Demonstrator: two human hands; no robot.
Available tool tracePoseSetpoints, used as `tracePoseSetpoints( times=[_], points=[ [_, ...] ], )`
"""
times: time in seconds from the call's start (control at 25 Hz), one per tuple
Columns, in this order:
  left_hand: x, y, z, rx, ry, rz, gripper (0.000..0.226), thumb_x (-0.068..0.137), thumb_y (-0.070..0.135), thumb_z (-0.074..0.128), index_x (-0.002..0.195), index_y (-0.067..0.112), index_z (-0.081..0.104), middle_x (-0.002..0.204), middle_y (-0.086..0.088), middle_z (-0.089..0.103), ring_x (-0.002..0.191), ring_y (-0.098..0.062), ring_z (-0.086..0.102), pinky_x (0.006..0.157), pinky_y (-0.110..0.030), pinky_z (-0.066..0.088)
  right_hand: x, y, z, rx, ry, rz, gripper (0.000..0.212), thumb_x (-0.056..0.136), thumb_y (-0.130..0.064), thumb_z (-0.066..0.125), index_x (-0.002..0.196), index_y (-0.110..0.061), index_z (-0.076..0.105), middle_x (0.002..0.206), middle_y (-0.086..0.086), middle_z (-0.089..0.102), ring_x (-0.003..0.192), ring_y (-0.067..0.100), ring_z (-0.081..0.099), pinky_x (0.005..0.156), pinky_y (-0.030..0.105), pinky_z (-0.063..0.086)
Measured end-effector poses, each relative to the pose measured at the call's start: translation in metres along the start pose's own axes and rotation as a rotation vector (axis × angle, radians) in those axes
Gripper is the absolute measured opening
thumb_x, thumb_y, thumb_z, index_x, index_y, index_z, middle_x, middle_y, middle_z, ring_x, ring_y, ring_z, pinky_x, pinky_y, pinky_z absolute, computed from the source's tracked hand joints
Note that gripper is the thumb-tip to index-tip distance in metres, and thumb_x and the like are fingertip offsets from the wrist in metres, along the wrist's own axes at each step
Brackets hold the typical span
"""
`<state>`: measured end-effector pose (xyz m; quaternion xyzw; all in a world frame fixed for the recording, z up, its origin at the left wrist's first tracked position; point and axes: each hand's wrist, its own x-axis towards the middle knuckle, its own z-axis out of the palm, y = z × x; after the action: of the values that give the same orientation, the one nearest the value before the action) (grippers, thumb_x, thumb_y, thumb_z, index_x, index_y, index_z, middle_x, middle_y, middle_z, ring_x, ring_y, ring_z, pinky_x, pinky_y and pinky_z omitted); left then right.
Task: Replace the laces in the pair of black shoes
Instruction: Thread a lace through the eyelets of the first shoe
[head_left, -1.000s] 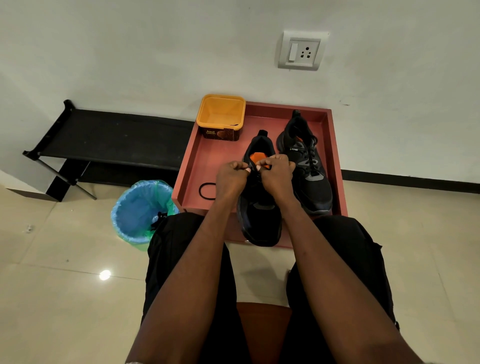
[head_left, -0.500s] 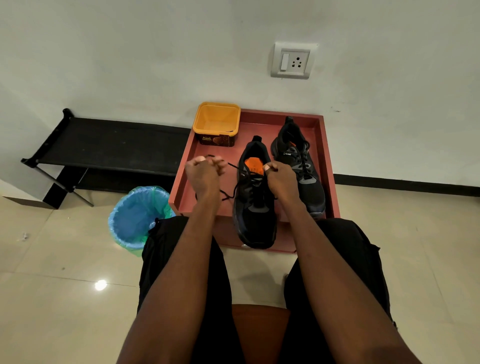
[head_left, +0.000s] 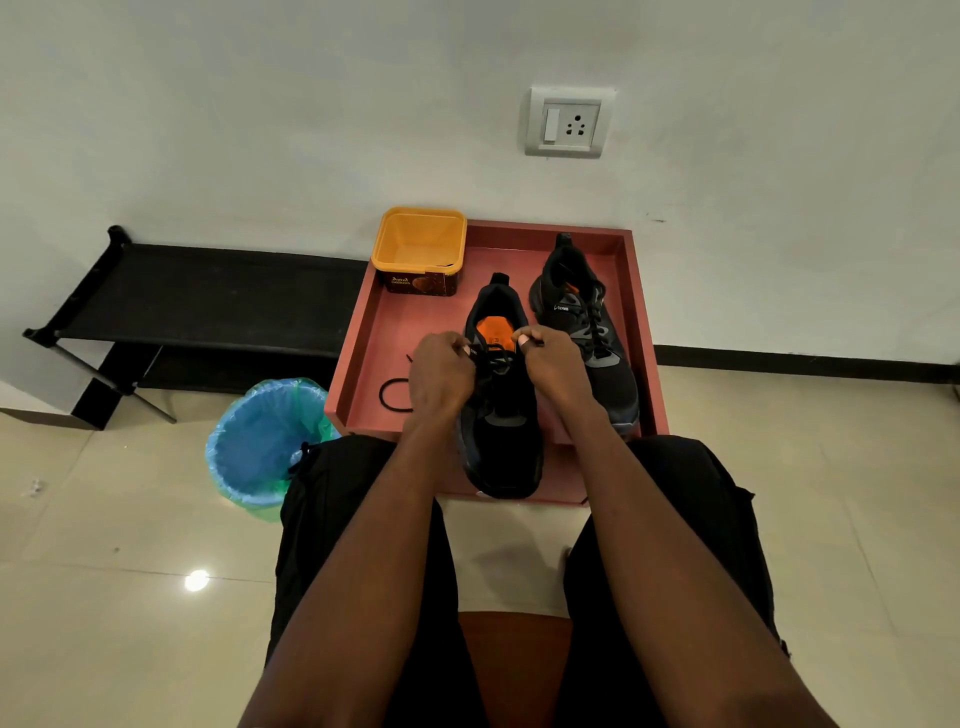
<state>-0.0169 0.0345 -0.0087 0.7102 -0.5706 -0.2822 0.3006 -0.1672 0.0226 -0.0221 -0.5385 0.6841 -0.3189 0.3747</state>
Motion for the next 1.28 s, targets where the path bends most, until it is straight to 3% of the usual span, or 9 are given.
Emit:
tracePoseSetpoints(
  times=[0.24, 0.52, 0.64, 0.76, 0.84, 0.96, 1.04, 1.16, 1.28],
  points=[
    [-0.005, 0.007, -0.024, -0.084, 0.332, -0.159, 0.018, 0.096, 0.005, 0.049, 0.112, 0.008, 0.055, 0.107, -0.003, 0.048, 0.086, -0.012, 0.047, 0.075, -0.026, 0.038, 0.002, 0.003, 0.002, 0.01, 0.007, -0.001, 0.02, 0.099, -0.025, 0.052, 0.102, -0.022, 0.071, 0.076, -0.003, 0.063, 0.06, 0.012, 0.053, 0.056, 0.032, 0.041],
    [-0.013, 0.001, -0.03, -0.011, 0.27, -0.169, 0.031, 0.089, 0.005, 0.056, 0.119, 0.009, 0.053, 0.115, -0.005, 0.048, 0.071, -0.006, 0.044, 0.061, -0.02, 0.036, 0.002, 0.006, 0.004, 0.032, -0.012, 0.022, 0.021, 0.098, -0.022, 0.053, 0.11, -0.025, 0.07, 0.085, 0.001, 0.067, 0.063, 0.012, 0.054, 0.06, 0.033, 0.042],
    [-0.015, -0.002, -0.025, -0.089, -0.018, -0.112, 0.012, 0.089, 0.011, 0.06, 0.098, 0.005, 0.066, 0.086, -0.006, 0.064, 0.071, -0.018, 0.059, 0.061, -0.029, 0.047, -0.006, 0.001, 0.005, 0.016, 0.105, -0.052, 0.019, 0.094, -0.017, 0.055, 0.107, -0.027, 0.065, 0.093, 0.004, 0.06, 0.074, 0.015, 0.055, 0.066, 0.033, 0.045],
    [-0.018, -0.011, -0.017, -0.023, -0.299, -0.115, 0.022, 0.089, 0.014, 0.066, 0.108, 0.002, 0.068, 0.094, -0.012, 0.069, 0.085, -0.026, 0.068, 0.07, -0.029, 0.054, -0.018, -0.009, 0.0, 0.039, 0.276, -0.054, 0.017, 0.092, -0.013, 0.054, 0.104, -0.021, 0.063, 0.095, 0.003, 0.062, 0.082, 0.017, 0.059, 0.071, 0.034, 0.05],
    [-0.02, -0.013, -0.015, -0.004, -0.338, -0.121, 0.022, 0.089, 0.016, 0.068, 0.105, 0.0, 0.069, 0.094, -0.014, 0.07, 0.084, -0.025, 0.069, 0.072, -0.032, 0.057, -0.023, -0.014, -0.003, 0.108, 0.206, 0.015, 0.012, 0.09, -0.013, 0.052, 0.092, -0.019, 0.062, 0.089, 0.003, 0.069, 0.081, 0.02, 0.065, 0.072, 0.038, 0.054],
    [-0.026, -0.005, -0.025, -0.002, -0.361, -0.132, 0.023, 0.091, 0.018, 0.066, 0.074, 0.003, 0.062, 0.066, -0.008, 0.057, 0.054, -0.014, 0.049, 0.052, -0.025, 0.042, -0.035, -0.017, 0.0, 0.204, -0.04, 0.13, 0.009, 0.092, -0.016, 0.052, 0.084, -0.014, 0.055, 0.079, 0.005, 0.071, 0.069, 0.018, 0.064, 0.069, 0.039, 0.052],
    [-0.038, 0.004, -0.041, -0.09, -0.521, -0.111, 0.017, 0.093, 0.016, 0.062, 0.081, 0.004, 0.066, 0.064, -0.006, 0.051, 0.05, -0.01, 0.042, 0.046, -0.021, 0.035, -0.05, -0.021, 0.005, 0.245, -0.192, 0.174, 0.014, 0.097, -0.023, 0.058, 0.094, -0.01, 0.053, 0.082, 0.006, 0.07, 0.07, 0.015, 0.064, 0.07, 0.035, 0.05],
    [-0.055, 0.005, -0.066, -0.174, -0.874, -0.074, 0.025, 0.093, 0.02, 0.066, 0.106, 0.0, 0.072, 0.072, -0.004, 0.062, 0.057, -0.008, 0.051, 0.049, -0.019, 0.039, -0.072, -0.037, -0.006, 0.582, -0.29, 0.178, 0.027, 0.096, -0.016, 0.063, 0.119, -0.007, 0.052, 0.09, 0.012, 0.073, 0.078, 0.021, 0.07, 0.064, 0.032, 0.054],
    [-0.053, -0.004, -0.083, -0.153, -0.86, -0.138, 0.029, 0.091, 0.02, 0.066, 0.114, 0.002, 0.07, 0.077, -0.004, 0.063, 0.057, -0.007, 0.049, 0.048, -0.018, 0.036, -0.08, -0.047, -0.036, 0.9, -0.191, 0.043, 0.023, 0.099, -0.004, 0.053, 0.122, -0.003, 0.051, 0.085, 0.012, 0.069, 0.07, 0.022, 0.068, 0.065, 0.031, 0.056]
  ],
)
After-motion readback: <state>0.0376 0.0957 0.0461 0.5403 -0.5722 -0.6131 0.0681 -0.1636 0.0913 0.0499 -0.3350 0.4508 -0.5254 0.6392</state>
